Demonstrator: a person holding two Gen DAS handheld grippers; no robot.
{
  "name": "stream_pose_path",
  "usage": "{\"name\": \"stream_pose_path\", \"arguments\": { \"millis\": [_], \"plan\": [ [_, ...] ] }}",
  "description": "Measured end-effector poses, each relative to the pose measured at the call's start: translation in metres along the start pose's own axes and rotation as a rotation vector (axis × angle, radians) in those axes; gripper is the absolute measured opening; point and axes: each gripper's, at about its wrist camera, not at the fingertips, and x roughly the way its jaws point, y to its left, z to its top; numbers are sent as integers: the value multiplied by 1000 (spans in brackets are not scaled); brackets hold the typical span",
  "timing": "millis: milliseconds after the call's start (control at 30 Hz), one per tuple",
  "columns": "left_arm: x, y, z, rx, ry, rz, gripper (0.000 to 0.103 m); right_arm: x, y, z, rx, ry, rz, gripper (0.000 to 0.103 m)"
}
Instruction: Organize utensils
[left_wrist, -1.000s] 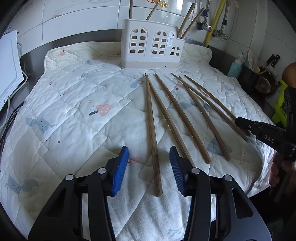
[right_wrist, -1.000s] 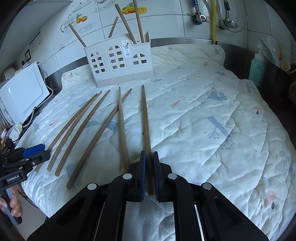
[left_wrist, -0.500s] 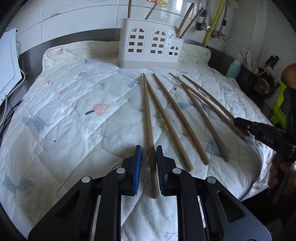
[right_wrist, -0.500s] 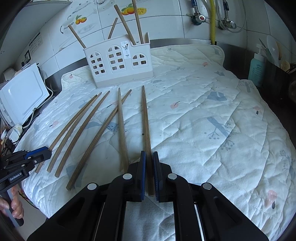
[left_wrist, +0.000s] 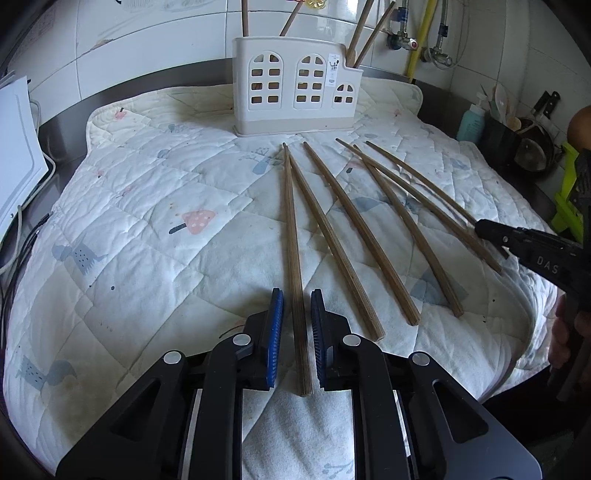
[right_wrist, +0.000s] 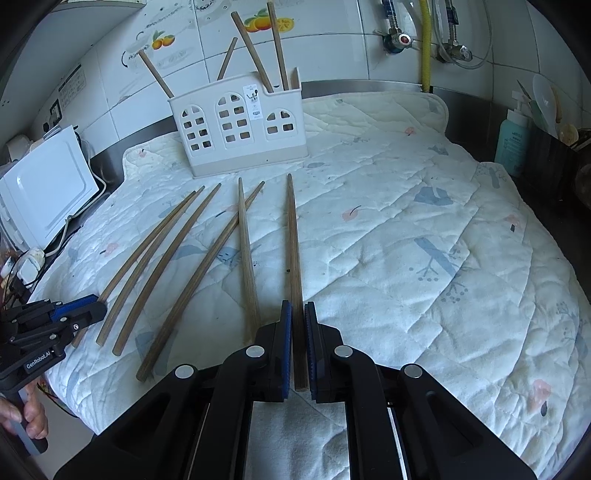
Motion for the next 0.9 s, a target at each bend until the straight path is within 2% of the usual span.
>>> {"name": "stream_pose_path", "arguments": {
  "millis": [100, 300, 533, 733, 900],
  "plan": [
    [-1, 8, 4, -44, 9, -29, 5, -11, 2, 5, -9, -26, 0, 7],
    [-7, 23, 11, -78, -8, -67, 5, -41, 7, 25, -33, -112, 4, 7],
    [-28, 29, 26, -69, -117, -80, 5, -69, 16, 56, -60, -197, 36, 7],
    [-40, 34, 42, -66, -205, -83, 5, -80, 19, 87, -63, -224, 95, 7],
    [-42, 40, 55, -65, -264, -92, 5, -85, 22, 117, -87, -250, 106, 7]
  ]
}}
